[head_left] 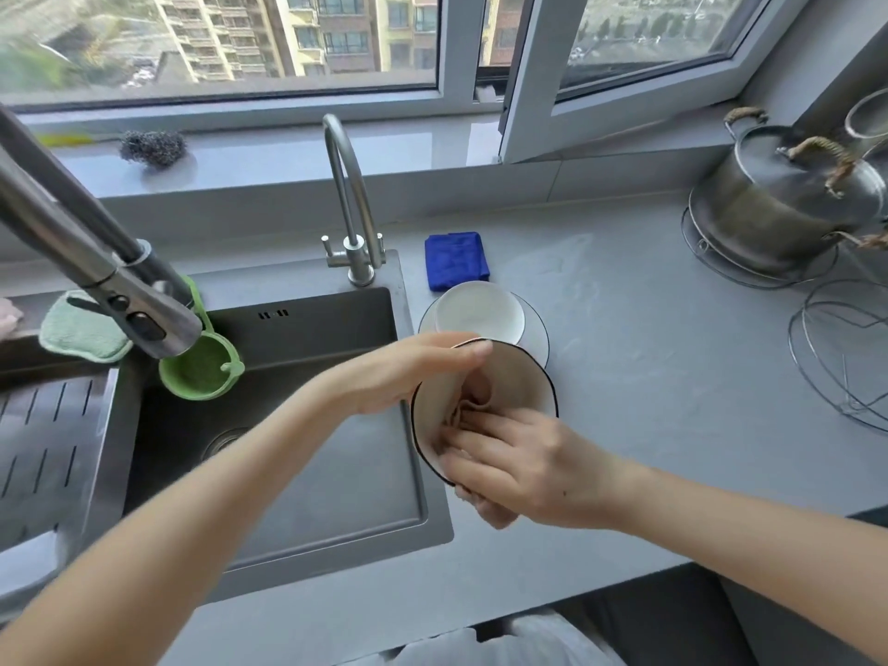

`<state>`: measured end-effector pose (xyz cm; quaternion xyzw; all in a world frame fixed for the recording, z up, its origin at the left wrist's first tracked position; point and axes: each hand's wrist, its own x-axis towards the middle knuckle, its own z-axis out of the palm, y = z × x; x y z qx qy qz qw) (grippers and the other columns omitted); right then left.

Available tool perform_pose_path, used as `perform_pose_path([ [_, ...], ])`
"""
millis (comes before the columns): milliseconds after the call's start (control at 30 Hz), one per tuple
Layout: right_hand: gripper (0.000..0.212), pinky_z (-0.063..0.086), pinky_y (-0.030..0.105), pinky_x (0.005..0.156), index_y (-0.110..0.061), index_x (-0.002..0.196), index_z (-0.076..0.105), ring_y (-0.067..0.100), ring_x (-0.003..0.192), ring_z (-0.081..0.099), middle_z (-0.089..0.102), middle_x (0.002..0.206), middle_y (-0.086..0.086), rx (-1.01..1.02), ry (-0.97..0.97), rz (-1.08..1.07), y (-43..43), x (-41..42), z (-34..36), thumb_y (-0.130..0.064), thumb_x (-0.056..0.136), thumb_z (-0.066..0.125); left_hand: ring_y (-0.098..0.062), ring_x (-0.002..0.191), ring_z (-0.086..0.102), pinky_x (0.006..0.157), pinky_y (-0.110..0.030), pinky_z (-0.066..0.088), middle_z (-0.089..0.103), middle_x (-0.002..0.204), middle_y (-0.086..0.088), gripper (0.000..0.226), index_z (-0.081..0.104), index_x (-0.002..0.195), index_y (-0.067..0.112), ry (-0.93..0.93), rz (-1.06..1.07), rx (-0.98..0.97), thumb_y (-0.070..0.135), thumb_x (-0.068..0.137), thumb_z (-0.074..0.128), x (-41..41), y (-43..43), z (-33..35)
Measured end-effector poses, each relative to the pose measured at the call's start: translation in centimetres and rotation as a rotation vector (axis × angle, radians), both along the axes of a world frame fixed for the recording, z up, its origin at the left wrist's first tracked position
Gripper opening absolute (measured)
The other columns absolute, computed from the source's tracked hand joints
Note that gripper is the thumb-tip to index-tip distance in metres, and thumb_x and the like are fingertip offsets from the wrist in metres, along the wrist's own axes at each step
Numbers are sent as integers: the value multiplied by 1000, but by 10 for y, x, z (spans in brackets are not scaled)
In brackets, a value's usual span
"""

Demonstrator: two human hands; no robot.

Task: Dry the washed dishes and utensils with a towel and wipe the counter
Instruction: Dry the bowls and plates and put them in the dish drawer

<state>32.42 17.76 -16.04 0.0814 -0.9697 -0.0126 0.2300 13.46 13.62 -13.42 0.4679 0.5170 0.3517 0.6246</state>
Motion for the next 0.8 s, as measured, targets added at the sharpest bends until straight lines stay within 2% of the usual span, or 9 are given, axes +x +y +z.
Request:
perform_pose_path([
  [167,24,56,37,71,-6,90,73,29,77,68,72,92,11,35,95,-54,9,-3,3,-14,94,51,-21,81,62,79,-39,49,68,90,-16,59,62,96,-6,122,181,227,49,85,45,11,-2,5],
  [267,20,56,39,75,0,98,70,32,80,68,71,95,16,-171,164,-194,0,-13,-9,-8,91,53,-17,78,62,77,-39,49,69,82,-6,39,67,83,9,100,508,283,43,87,46,31,-10,-4],
  [333,21,55,37,71,2,102,67,33,78,67,70,93,17,-293,223,-310,-8,-26,-16,-6,89,53,-20,85,63,82,-43,50,68,85,-3,36,66,87,17,35,784,271,47,84,48,45,-12,-15],
  [400,24,55,36,64,5,98,69,33,74,67,70,90,17,-339,260,-391,-17,-36,-20,-7,90,50,-25,91,64,84,-41,50,67,90,-4,41,64,94,17,-35,918,269,53,83,49,58,-17,-25],
  [467,28,55,38,63,5,97,71,32,74,67,70,89,16,-352,234,-368,-24,-34,-25,-7,92,46,-26,87,63,75,-38,52,66,94,-9,45,62,96,16,-58,869,260,56,82,48,57,-27,-34],
  [567,31,54,39,61,3,94,71,34,74,66,69,87,16,-289,118,-206,-18,-19,-28,-7,95,42,-28,78,62,54,-30,50,67,107,-15,46,59,112,14,-116,417,36,51,88,47,21,-31,-28],
  [667,30,51,36,54,-4,87,71,30,66,62,67,79,9,-100,-5,-36,-3,-6,-28,-8,95,42,-19,88,66,71,-34,54,70,103,-4,35,62,112,15,-102,28,-205,37,86,51,-6,-16,-17],
  [733,30,51,36,54,-6,86,69,28,64,61,66,78,7,-39,-43,31,7,-8,-25,-8,95,41,-15,87,66,81,-31,51,70,96,-3,32,63,106,10,-65,21,-176,32,84,52,-5,-4,-15],
  [800,29,52,36,55,-6,86,69,29,65,62,67,80,8,-20,-25,20,17,-12,-21,-8,95,41,-16,83,66,79,-28,51,71,90,-4,32,65,99,6,-70,186,-70,30,83,50,1,1,-15],
])
